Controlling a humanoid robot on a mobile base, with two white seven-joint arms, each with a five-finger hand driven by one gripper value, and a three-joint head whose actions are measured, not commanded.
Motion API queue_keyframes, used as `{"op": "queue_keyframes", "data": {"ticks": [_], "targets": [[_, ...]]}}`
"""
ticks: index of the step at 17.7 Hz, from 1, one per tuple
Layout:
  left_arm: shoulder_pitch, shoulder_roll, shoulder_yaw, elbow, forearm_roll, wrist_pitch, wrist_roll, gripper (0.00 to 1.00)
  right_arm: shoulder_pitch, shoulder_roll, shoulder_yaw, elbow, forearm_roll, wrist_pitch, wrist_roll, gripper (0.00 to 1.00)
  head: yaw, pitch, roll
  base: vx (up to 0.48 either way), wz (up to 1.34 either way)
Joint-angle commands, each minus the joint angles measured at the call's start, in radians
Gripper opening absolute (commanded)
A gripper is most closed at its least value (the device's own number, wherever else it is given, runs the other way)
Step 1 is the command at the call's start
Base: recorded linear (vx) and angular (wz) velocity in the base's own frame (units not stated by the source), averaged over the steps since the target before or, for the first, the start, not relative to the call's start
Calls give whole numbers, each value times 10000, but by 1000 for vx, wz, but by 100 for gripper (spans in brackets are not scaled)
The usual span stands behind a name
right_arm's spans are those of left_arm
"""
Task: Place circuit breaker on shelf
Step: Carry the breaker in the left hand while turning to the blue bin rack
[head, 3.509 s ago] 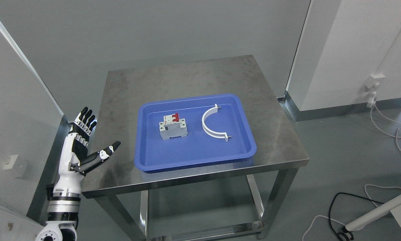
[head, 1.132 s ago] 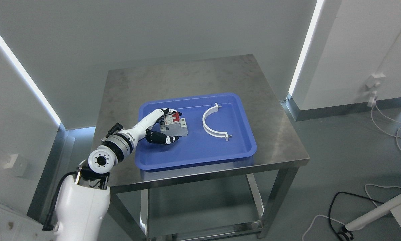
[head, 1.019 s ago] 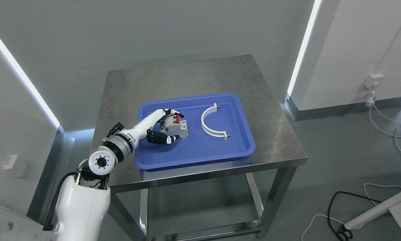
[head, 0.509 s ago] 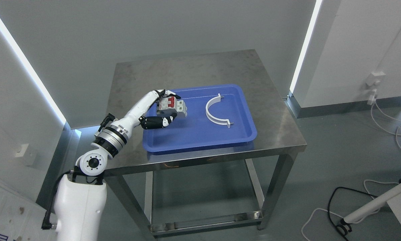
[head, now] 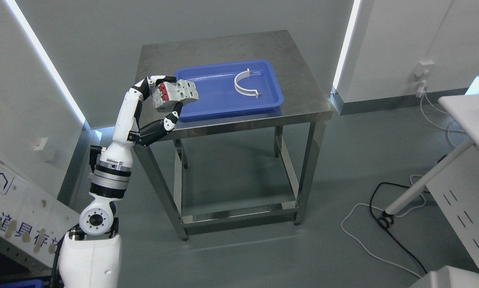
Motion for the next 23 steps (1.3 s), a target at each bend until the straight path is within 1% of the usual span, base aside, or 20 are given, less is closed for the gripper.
{"op": "queue_keyframes", "data": {"ticks": [1,4,6,9,13,16,19,22,23], "targets": [[835,36,1222,-1541,624,-173,-877,10,-2,-175,199,0,0,1708,5,100,0,0,0,-597,30],[851,36,1699,-1755,640,-341,-1321,11,-2,-175,199,0,0,1708,5,100,0,0,0,-595,95],[836,36,1670,-1924,640,-694,-1491,11,-2,-175,199,0,0,1708,5,100,0,0,0,-494,228],[683,36,1517,-2444,640,-757,-1645,11,-2,-175,199,0,0,1708,5,100,0,0,0,-586,426],[345,36,1409,-2584,594,-741,-2991,10,-2,-175,199,0,0,1708,5,100,0,0,0,-512,610],[284,36,1409,-2630,487,-650,-3102,10,-2,-175,199,0,0,1708,5,100,0,0,0,-396,986],[-191,36,1363,-2630,-125,-512,-3148,10,-2,-175,199,0,0,1708,5,100,0,0,0,-345,1302],[-651,36,843,-2569,-524,-21,-3148,10,-2,-175,199,0,0,1708,5,100,0,0,0,-231,1565],[-941,36,659,-2523,-860,117,-3148,10,-2,-175,199,0,0,1708,5,100,0,0,0,-248,1844]]}}
